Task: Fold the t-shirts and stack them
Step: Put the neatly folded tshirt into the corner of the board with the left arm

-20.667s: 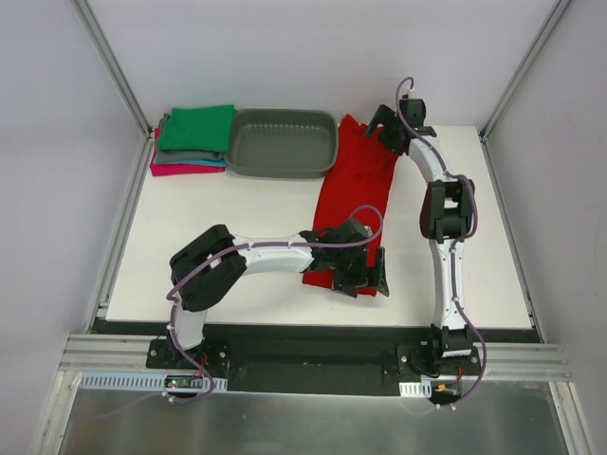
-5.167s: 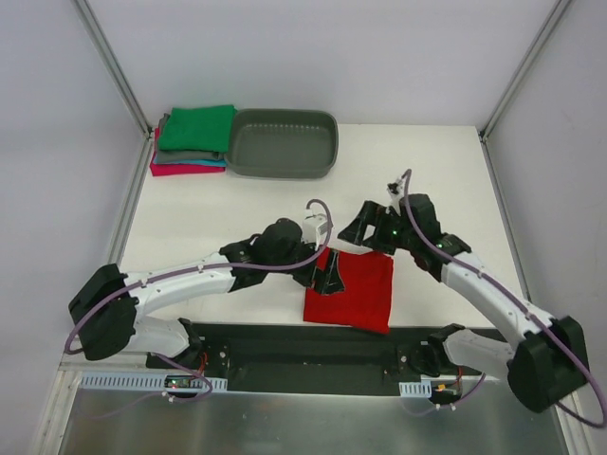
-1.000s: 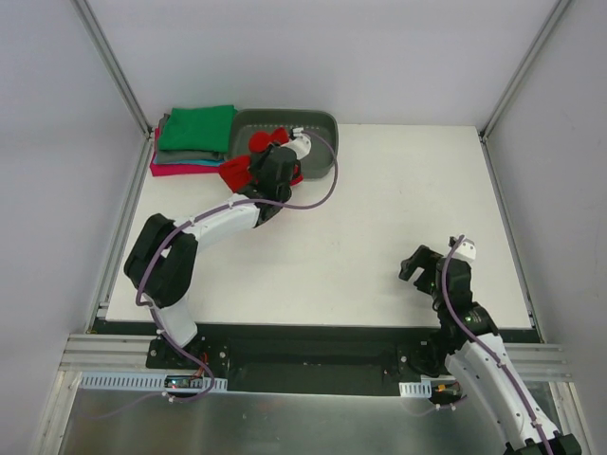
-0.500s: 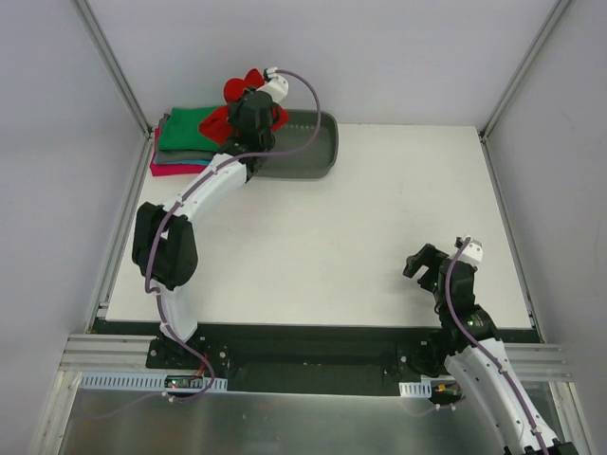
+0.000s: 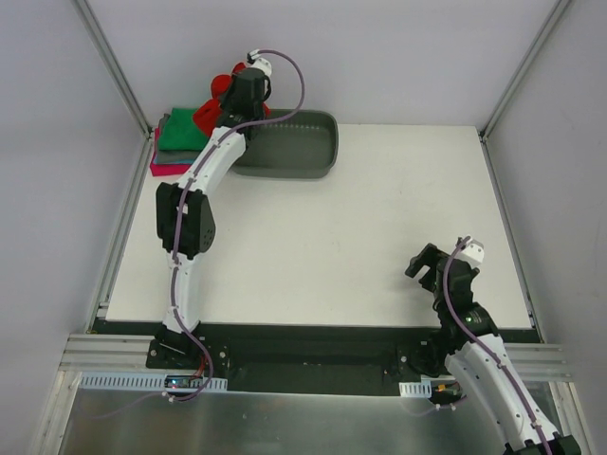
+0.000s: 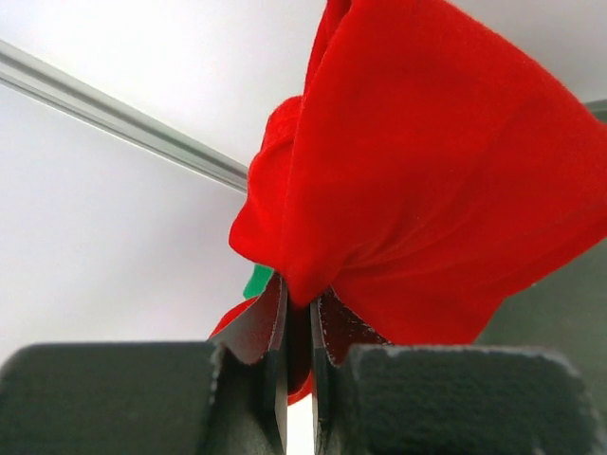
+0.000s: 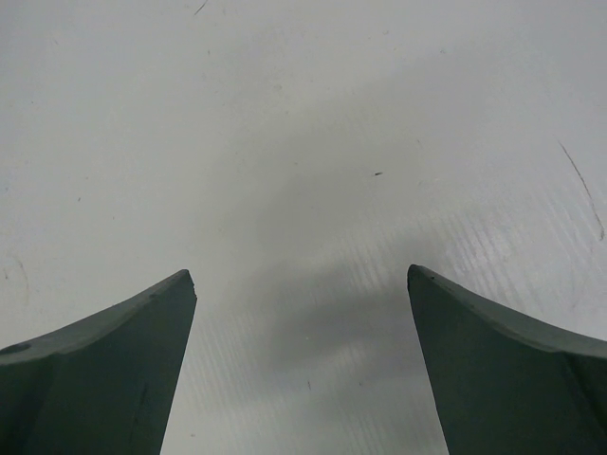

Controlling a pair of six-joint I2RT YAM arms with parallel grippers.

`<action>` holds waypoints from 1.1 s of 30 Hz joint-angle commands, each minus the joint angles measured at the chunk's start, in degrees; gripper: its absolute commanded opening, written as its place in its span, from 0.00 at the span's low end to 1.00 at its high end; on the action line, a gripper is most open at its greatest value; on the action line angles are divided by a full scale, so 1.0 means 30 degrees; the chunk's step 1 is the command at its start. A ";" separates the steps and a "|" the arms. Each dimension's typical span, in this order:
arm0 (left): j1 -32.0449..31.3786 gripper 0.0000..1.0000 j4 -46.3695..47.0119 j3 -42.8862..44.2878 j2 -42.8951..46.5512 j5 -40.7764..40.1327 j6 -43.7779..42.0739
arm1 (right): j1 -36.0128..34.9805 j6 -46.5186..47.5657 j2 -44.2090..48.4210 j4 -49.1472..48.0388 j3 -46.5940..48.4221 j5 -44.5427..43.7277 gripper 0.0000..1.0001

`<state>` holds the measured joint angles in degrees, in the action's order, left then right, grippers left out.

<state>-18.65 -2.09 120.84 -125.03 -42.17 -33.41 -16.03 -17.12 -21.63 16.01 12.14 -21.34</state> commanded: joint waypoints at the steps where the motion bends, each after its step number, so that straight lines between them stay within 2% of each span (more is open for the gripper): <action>1: 0.0153 0.00 -0.0418 0.2199 -0.0068 0.0230 0.1291 | 0.0042 -0.0239 -0.0436 -0.0678 0.0113 -0.0620 0.96; 15: 0.2407 0.00 -0.0447 0.4427 -0.3378 0.1314 0.3400 | 0.0071 -0.0298 -0.0496 -0.0561 0.0318 -0.1351 0.96; 33: 0.5221 0.00 -0.0330 0.5278 -0.5226 -0.0326 0.5306 | 0.0071 -0.0414 -0.2253 -0.0824 0.0729 -0.1938 0.96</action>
<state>-4.21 -5.26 133.69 -140.40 -39.68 -19.05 -16.03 -17.58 -27.99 15.64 12.19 -25.19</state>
